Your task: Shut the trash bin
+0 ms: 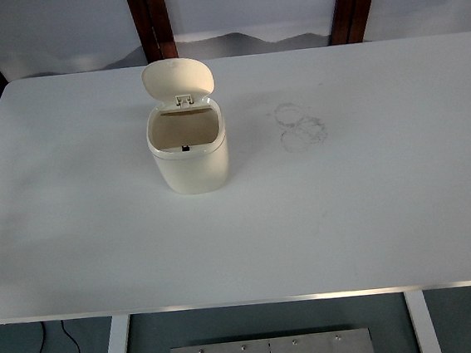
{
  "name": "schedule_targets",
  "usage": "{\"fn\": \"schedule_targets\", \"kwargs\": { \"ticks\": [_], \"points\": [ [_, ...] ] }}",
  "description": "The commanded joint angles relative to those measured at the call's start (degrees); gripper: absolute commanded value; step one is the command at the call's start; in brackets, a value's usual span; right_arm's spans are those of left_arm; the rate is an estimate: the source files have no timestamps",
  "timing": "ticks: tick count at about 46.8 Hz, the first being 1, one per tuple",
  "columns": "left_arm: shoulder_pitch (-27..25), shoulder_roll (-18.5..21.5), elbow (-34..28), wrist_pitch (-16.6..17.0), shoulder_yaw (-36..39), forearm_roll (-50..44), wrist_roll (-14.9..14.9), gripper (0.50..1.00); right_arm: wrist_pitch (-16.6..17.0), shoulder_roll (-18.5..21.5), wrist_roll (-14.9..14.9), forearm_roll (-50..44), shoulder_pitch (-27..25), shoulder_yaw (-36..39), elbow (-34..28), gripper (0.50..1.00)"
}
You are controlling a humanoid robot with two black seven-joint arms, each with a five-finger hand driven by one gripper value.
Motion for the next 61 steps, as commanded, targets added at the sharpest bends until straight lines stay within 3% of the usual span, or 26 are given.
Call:
{"fn": "schedule_targets", "kwargs": {
  "ticks": [1,9,51,61],
  "points": [
    [-0.1,0.0,0.0,0.0,0.0,0.0,0.0,1.0,0.0,0.0,0.0,0.0,0.0,0.0,0.0,0.995],
    [-0.2,0.0,0.0,1.7,0.2,-0.1,-0.1,1.0,0.0,0.0,0.0,0.0,0.0,0.0,0.0,0.995],
    [-1.3,-0.3,-0.1,1.7,1.5,0.0,0.0,1.0,0.0,0.0,0.0,0.0,0.0,0.0,0.0,0.995],
    [-2.4,0.2,-0.1,1.7,4.8,-0.1,0.0,1.0,0.0,0.0,0.0,0.0,0.0,0.0,0.0,0.995]
  ]
}}
